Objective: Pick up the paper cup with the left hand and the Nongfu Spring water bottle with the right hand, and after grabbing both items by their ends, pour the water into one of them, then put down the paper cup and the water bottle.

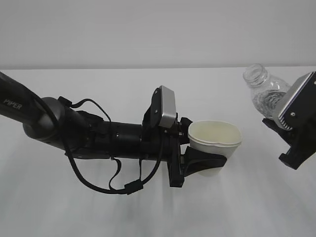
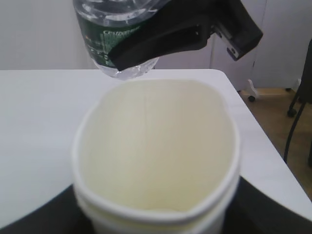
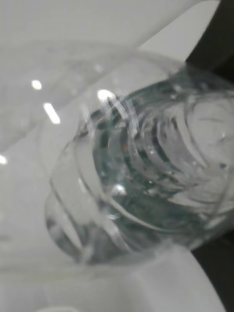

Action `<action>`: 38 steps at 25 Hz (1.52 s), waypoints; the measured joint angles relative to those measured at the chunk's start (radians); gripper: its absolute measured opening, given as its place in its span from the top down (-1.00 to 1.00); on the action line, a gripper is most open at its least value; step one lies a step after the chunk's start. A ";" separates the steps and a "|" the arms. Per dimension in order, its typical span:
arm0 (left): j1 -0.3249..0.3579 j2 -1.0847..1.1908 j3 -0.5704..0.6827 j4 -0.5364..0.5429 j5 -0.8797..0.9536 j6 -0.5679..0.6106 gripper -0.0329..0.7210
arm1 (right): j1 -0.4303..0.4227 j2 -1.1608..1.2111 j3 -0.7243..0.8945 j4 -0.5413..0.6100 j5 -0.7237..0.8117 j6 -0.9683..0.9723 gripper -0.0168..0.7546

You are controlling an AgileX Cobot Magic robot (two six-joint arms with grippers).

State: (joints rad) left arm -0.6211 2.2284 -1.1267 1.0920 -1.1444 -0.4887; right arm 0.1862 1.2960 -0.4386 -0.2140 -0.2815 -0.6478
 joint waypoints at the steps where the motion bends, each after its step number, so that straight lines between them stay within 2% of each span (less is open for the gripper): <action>1: 0.000 0.000 0.000 0.002 0.000 0.000 -0.16 | 0.000 0.000 0.000 0.002 0.002 -0.010 -0.08; 20: -0.027 0.000 0.000 0.024 0.000 0.000 -0.16 | 0.000 0.000 0.000 0.126 0.028 -0.268 -0.08; 38: -0.027 0.000 0.000 -0.040 0.000 0.011 -0.16 | 0.000 0.000 0.000 0.134 0.028 -0.392 -0.08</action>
State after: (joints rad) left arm -0.6477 2.2284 -1.1267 1.0520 -1.1444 -0.4772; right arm 0.1862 1.2960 -0.4386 -0.0799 -0.2532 -1.0396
